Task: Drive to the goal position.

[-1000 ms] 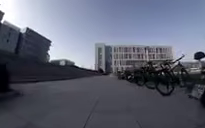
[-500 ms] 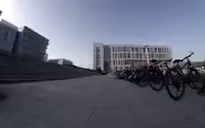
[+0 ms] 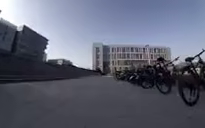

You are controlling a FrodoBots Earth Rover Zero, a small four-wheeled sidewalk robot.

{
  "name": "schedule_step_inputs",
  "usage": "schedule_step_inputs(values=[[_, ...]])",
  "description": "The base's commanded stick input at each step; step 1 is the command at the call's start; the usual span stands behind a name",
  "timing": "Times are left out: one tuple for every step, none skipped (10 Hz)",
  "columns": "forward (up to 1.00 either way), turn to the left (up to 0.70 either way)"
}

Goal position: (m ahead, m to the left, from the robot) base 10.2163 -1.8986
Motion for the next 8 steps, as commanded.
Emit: schedule_step_inputs(values=[[0.0,0.0],[0.0,0.0],[0.0,0.0],[0.0,0.0],[0.0,0.0],[0.0,0.0],[0.0,0.0],[0.0,0.0]])
